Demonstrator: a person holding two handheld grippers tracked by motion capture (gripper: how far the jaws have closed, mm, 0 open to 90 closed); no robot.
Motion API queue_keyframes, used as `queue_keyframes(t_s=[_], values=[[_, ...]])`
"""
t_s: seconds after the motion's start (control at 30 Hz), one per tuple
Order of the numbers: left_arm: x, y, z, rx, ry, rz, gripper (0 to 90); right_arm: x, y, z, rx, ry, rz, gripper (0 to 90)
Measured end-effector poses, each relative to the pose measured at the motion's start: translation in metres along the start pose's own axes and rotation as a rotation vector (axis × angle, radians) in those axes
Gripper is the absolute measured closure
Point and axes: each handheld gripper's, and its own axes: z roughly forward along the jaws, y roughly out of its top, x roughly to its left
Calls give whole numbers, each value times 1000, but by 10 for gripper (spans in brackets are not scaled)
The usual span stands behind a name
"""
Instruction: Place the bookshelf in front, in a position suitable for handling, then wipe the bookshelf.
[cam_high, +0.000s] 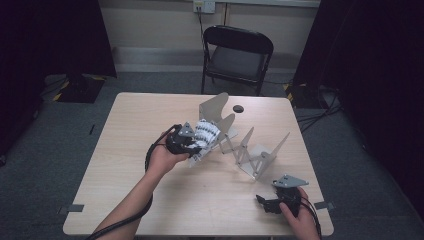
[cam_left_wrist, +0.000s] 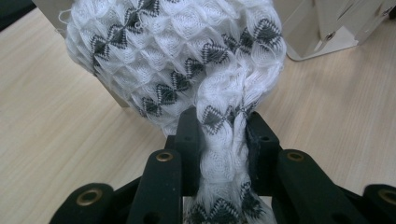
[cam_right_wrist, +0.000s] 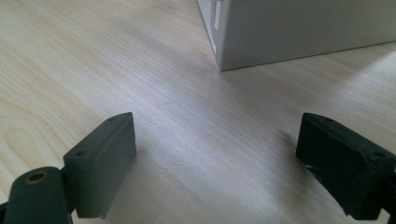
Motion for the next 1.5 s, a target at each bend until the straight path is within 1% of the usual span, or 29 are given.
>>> queue_keyframes(t_s=[0.07, 0.23, 0.27, 0.37, 0.4, 0.47, 0.57, 0.6, 0.63, 0.67, 0.73, 0.77, 0.83, 1.03, 1.07, 1.1, 1.13, 1.17, 1.23, 1.27, 1.3, 1.33, 1.4, 1.43, 1.47, 1.5], values=[[-1, -3, 4, 8, -6, 6, 712, 0, 0, 0, 0, 0, 0, 114], [-3, -8, 7, 12, -10, 0, 712, 0, 0, 0, 0, 0, 1, 114], [-3, -10, 8, 21, -8, -2, 712, 0, 0, 0, 0, 0, 1, 114], [-2, -14, 10, 25, -11, -8, 712, 0, 0, 0, 0, 0, 0, 114], [-2, -17, 12, 38, -12, 2, 712, 0, 0, 0, 0, 0, 0, 115], [-3, -19, 14, 44, -11, 0, 712, 0, 0, 0, 1, 1, 1, 114], [-4, -25, 19, 66, -20, 7, 712, 0, -1, -1, -1, 1, -1, 114], [-5, -28, 24, 75, -28, 4, 711, 1, -1, -1, -1, 1, 0, 114], [-5, -28, 24, 75, -28, 4, 711, 1, -1, -1, -2, 0, -1, 114], [-8, -30, 28, 79, -37, 2, 711, 1, -1, -1, -2, 0, -1, 114], [-10, -33, 31, 87, -44, 7, 711, 1, -1, -1, -2, 1, -1, 114], [-12, -34, 32, 83, -48, -4, 711, 1, -1, -1, -1, 1, 0, 114], [-12, -36, 32, 92, -46, 1, 710, 1, -1, -1, -1, 2, -1, 114], [-14, -44, 31, 96, -51, -6, 709, 1, -1, -1, -1, 2, -1, 114], [-15, -45, 30, 107, -52, 3, 708, 1, -1, -1, -1, 2, 0, 114], [-15, -45, 29, 97, -53, -10, 708, 1, -1, -1, -1, 2, 0, 114], [-15, -45, 29, 97, -53, -10, 708, 1, -1, -1, -1, 2, 0, 114], [-15, -43, 25, 95, -53, -10, 708, 1, -1, -1, -1, 2, -1, 114], [-15, -41, 22, 94, -51, -7, 708, 1, -1, -1, -1, 2, 0, 114], [-14, -36, 15, 83, -46, 1, 707, 1, -1, -1, -1, 2, 0, 114], [-14, -33, 11, 73, -47, -3, 707, 1, -1, -1, -1, 2, -1, 114], [-14, -30, 6, 74, -44, 8, 707, 1, -1, -1, -1, 2, 0, 114], [-13, -23, -3, 50, -43, 6, 707, 1, -1, -1, -1, 2, 0, 114], [-13, -23, -3, 50, -43, 6, 707, 1, -1, -1, -1, 2, 0, 114], [-13, -15, -10, 41, -31, 14, 707, 1, -1, -1, -1, 2, 0, 114], [-14, -12, -12, 15, -26, -3, 707, 1, -1, -1, -1, 2, -1, 114]])
